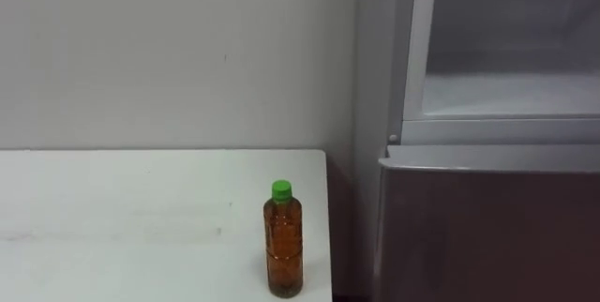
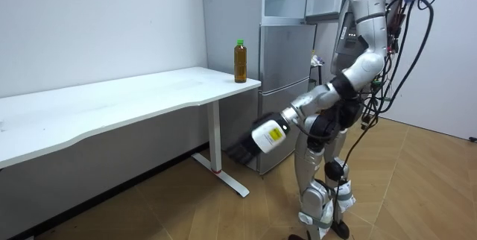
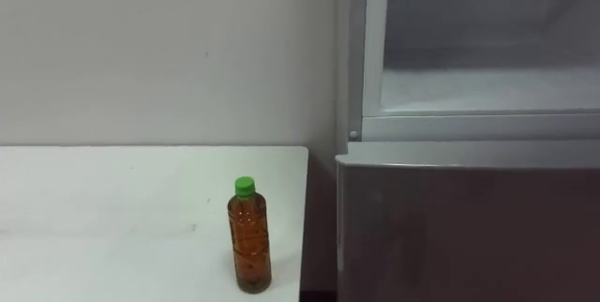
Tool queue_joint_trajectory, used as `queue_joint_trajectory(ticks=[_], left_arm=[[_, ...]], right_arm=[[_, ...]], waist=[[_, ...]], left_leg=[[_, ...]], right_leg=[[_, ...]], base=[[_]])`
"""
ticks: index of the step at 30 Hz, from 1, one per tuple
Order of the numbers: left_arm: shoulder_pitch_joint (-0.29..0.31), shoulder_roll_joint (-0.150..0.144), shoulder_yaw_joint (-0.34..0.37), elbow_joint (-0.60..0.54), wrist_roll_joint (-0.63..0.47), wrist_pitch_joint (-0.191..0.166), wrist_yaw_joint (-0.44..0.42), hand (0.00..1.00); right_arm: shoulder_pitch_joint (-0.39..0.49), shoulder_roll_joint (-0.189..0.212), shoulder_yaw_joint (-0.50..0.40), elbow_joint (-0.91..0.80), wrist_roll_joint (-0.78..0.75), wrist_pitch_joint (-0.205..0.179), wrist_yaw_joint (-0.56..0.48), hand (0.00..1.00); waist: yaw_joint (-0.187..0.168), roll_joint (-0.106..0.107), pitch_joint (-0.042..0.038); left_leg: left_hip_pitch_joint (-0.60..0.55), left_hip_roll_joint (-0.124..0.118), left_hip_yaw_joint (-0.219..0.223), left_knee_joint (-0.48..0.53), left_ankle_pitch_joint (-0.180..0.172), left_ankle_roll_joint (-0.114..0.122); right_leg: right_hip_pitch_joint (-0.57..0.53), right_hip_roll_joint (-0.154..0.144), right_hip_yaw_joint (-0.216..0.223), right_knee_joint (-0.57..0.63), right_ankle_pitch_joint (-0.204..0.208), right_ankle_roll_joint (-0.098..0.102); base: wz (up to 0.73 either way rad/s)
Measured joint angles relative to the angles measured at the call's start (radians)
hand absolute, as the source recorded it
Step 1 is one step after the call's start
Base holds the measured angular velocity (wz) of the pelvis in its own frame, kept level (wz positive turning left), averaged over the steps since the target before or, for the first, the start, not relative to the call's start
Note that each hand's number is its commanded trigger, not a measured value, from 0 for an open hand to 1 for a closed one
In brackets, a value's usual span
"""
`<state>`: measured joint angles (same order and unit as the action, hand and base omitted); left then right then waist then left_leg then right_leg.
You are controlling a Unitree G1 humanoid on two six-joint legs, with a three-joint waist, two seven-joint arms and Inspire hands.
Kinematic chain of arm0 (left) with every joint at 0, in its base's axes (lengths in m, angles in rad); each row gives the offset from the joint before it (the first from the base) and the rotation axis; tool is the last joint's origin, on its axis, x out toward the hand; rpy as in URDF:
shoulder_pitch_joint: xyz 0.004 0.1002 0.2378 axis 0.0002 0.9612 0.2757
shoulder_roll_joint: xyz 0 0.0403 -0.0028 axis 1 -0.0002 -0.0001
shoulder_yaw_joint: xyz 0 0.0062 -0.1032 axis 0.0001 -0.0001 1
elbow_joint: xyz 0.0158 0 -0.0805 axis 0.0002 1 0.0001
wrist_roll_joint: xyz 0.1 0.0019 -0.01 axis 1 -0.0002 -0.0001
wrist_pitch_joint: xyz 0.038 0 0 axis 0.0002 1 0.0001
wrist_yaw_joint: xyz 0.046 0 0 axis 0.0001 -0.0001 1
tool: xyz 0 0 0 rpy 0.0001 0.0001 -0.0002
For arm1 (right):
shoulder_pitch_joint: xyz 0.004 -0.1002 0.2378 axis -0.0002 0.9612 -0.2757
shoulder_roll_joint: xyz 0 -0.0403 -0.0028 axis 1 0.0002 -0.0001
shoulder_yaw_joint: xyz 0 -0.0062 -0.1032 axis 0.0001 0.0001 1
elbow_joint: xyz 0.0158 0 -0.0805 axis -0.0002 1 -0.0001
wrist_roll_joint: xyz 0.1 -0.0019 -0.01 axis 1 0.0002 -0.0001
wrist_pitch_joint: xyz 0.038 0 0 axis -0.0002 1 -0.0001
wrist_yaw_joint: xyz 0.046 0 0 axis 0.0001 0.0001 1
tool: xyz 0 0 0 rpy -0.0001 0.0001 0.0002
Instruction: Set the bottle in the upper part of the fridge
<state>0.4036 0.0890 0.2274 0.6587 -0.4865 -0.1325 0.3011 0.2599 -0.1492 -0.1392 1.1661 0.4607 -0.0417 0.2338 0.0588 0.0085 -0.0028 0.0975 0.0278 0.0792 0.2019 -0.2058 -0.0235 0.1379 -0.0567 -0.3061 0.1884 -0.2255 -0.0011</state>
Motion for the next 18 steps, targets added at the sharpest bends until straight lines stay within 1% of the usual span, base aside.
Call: queue_joint_trajectory(ticks=[1,3,4,6,8,11,12,14,17,18], left_arm=[[0.000,0.000,-0.002,0.020,0.000,0.000,0.000,0.00],[-0.001,0.001,-0.016,0.102,0.002,-0.001,-0.007,0.00],[-0.003,0.001,-0.022,0.124,0.009,-0.001,-0.008,0.00],[-0.005,0.001,-0.056,0.193,0.052,0.000,-0.012,0.00],[-0.012,0.001,-0.068,0.241,0.108,0.000,-0.025,0.00],[-0.035,0.004,-0.102,0.329,0.152,0.003,-0.043,0.00],[-0.050,0.005,-0.113,0.356,0.177,0.011,-0.056,0.00],[-0.064,0.005,-0.118,0.390,0.195,0.029,-0.082,0.00],[-0.082,0.007,-0.136,0.404,0.200,0.061,-0.134,0.00],[-0.096,0.010,-0.149,0.419,0.204,0.065,-0.153,0.00]], right_arm=[[-0.001,0.000,0.001,0.002,0.000,0.000,0.000,0.00],[-0.008,0.000,0.006,0.016,0.001,0.000,0.000,0.00],[-0.009,-0.001,0.011,0.018,0.001,0.000,0.000,0.00],[-0.014,-0.001,0.026,0.024,0.001,0.000,0.000,0.00],[-0.015,-0.002,0.030,0.034,0.000,-0.001,0.001,0.00],[-0.021,-0.003,0.040,0.041,0.003,-0.001,0.001,0.00],[-0.021,-0.003,0.040,0.041,0.003,-0.001,0.001,0.00],[-0.021,-0.002,0.040,0.041,0.003,0.000,0.002,0.00],[-0.031,-0.001,0.049,0.045,0.005,0.000,0.002,0.00],[-0.034,-0.001,0.051,0.046,0.001,0.000,0.002,0.00]], waist=[[0.000,-0.001,-0.0003],[0.000,-0.005,0.0003],[0.000,-0.005,0.0004],[-0.002,-0.010,0.0012],[-0.003,-0.013,0.0025],[-0.005,-0.013,0.0028],[-0.007,-0.013,0.0028],[-0.009,-0.013,0.0027],[-0.028,-0.012,0.0025],[-0.033,-0.012,0.0024]], left_leg=[[0.000,0.000,0.000,-0.002,0.000,0.000],[0.002,0.000,0.001,-0.007,0.000,0.000],[0.002,-0.001,0.002,-0.007,0.000,0.000],[0.002,-0.001,0.002,-0.006,0.000,0.000],[0.001,-0.002,0.002,-0.005,0.000,0.000],[0.000,-0.002,0.002,-0.010,-0.001,0.001],[0.002,-0.002,0.003,-0.016,-0.001,0.001],[0.002,-0.002,0.006,-0.018,-0.001,0.001],[-0.001,-0.001,0.007,-0.019,-0.001,0.001],[-0.001,-0.001,0.012,-0.021,-0.001,0.001]], right_leg=[[0.000,0.000,0.000,-0.001,0.000,0.000],[0.002,0.000,0.002,-0.001,0.000,0.000],[0.002,0.000,0.002,-0.001,0.000,0.000],[0.001,0.000,0.001,-0.003,0.000,0.000],[0.000,-0.001,0.001,-0.005,0.000,0.000],[0.000,0.001,0.004,-0.006,0.000,0.002],[0.000,0.001,0.005,-0.007,-0.001,0.002],[-0.002,0.004,0.007,-0.008,0.000,0.002],[-0.008,0.005,0.010,-0.013,0.001,0.002],[-0.010,0.005,0.017,-0.014,0.001,0.002]], base=[[0.00],[0.00],[0.00],[0.00],[0.00],[0.00],[0.00],[-0.02],[-0.02],[-0.10]])
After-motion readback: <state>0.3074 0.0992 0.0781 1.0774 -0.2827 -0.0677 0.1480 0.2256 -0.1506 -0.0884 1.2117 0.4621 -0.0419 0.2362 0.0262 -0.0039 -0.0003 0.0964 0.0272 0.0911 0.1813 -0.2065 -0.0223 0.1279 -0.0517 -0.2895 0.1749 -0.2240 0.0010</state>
